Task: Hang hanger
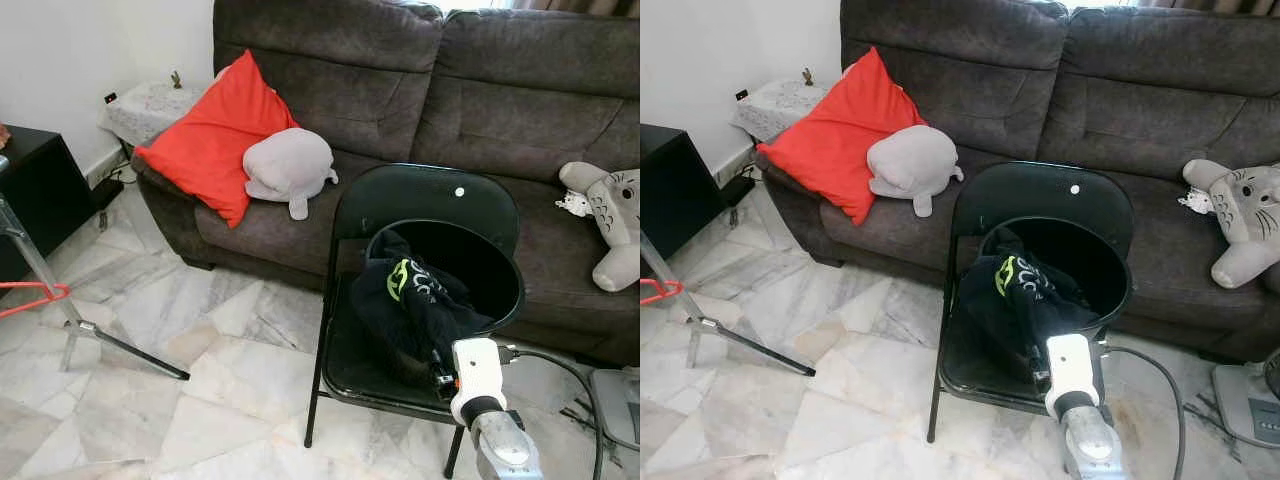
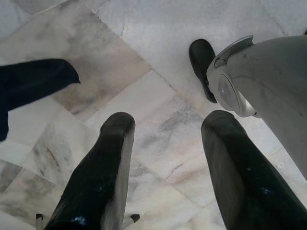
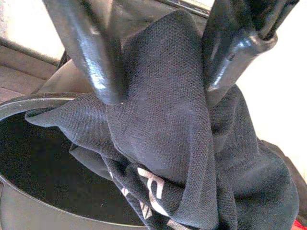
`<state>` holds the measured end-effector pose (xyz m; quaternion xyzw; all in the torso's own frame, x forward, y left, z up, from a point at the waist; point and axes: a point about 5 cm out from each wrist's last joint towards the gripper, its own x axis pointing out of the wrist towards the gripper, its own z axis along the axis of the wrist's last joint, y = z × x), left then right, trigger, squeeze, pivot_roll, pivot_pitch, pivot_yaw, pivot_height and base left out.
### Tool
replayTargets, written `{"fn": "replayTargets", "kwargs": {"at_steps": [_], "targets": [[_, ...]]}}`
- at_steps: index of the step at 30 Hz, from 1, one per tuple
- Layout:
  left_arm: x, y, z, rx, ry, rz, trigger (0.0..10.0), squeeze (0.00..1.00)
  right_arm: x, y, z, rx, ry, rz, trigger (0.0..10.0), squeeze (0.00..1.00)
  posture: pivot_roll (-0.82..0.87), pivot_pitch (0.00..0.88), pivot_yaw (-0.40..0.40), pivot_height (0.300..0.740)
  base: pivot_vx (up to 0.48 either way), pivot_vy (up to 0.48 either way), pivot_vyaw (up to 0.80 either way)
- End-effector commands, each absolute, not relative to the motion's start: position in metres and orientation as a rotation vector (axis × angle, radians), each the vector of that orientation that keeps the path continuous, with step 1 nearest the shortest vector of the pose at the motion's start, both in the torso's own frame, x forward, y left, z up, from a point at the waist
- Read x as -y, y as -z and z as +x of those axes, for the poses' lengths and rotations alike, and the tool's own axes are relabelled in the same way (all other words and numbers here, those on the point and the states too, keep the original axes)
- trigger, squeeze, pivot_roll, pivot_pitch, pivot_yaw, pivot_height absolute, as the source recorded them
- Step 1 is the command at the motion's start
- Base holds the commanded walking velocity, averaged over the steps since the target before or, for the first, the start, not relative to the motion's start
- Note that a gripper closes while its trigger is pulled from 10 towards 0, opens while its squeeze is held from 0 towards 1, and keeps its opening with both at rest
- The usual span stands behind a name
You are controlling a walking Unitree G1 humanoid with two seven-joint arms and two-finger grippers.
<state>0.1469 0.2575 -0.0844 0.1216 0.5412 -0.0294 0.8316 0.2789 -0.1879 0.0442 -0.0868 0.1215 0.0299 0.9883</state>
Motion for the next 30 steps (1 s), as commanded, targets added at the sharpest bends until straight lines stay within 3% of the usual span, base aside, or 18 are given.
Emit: {"fn": "replayTargets", "kwargs": {"at_steps": [1,16,30], "targets": [[-0.26,0.087,0.139,-1.18,0.062,0.265,10.0,0.0,0.191,-0.042,0.277,-0.251,-0.048,-0.177,0.0,0.0,-0.06,0.104,-0.005,0.74,0.0,0.0,0.0],[-0.26,0.087,0.139,-1.179,0.062,0.267,10.0,0.0,0.19,-0.043,0.278,-0.24,-0.041,-0.173,0.0,0.0,-0.06,0.105,-0.006,0.74,0.0,0.0,0.0],[-0.26,0.086,0.14,-1.179,0.073,0.28,10.0,0.0,0.245,-0.054,0.241,-0.189,0.406,-0.233,0.0,0.0,-0.08,0.106,-0.009,0.74,0.0,0.0,0.0]]}}
